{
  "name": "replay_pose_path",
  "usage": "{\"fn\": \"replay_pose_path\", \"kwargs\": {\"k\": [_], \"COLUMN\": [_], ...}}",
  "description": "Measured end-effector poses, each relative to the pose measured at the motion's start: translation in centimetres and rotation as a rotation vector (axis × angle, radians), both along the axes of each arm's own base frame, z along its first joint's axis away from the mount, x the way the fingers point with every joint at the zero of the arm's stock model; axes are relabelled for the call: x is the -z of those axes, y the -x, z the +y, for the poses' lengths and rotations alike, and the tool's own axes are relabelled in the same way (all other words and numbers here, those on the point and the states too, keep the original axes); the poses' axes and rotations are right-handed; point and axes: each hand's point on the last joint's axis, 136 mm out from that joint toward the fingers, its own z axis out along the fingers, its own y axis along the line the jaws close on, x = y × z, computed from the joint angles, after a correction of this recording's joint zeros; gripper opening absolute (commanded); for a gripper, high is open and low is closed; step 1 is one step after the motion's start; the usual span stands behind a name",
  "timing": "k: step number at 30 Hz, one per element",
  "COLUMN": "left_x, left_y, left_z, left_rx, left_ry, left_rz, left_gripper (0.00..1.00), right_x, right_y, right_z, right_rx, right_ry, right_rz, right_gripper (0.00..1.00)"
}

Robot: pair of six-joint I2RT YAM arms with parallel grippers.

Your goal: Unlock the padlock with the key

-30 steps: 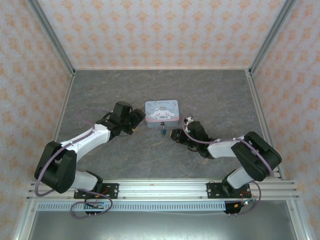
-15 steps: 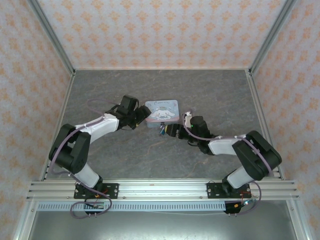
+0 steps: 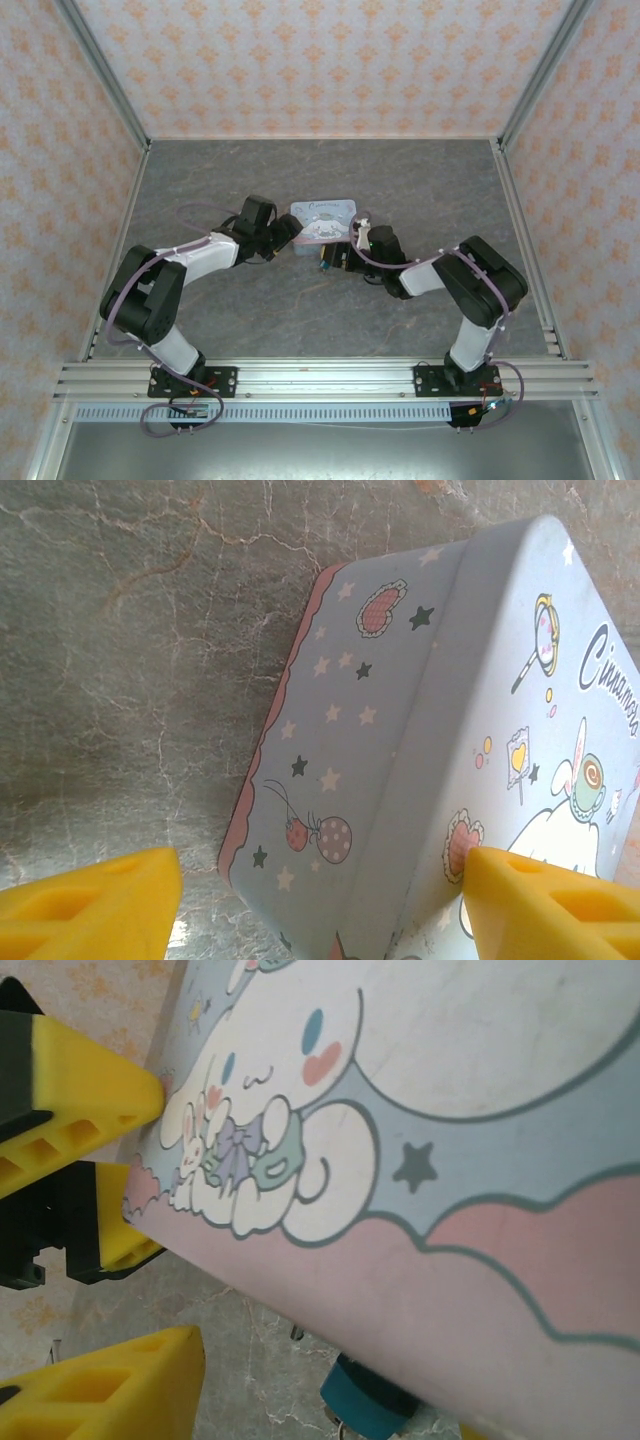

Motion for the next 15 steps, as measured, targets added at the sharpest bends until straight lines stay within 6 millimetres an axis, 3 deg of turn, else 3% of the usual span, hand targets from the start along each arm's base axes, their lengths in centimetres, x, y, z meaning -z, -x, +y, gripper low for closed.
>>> {"fn": "replay_pose_path", "kwargs": {"k": [10, 15], "left_x": [-0.03, -0.03], "left_y": [0.09, 0.16], "left_z": [-0.40, -0.56], "left_rx": [0.002, 0.002], "left_ry": [0.006, 0.008], "left_rz": [-0.004, -0.003], "left_gripper": [0.73, 0.73], "right_x": [0.02, -0.35], "right_y": [-0.65, -0.58], "right_z": [0.83, 1.05], "right_rx": [0.002, -0.008], "right_ry": [-0.079, -0.097], "right_rz": [-0.012, -0.016], "right_gripper": [0.56, 0.44]}}
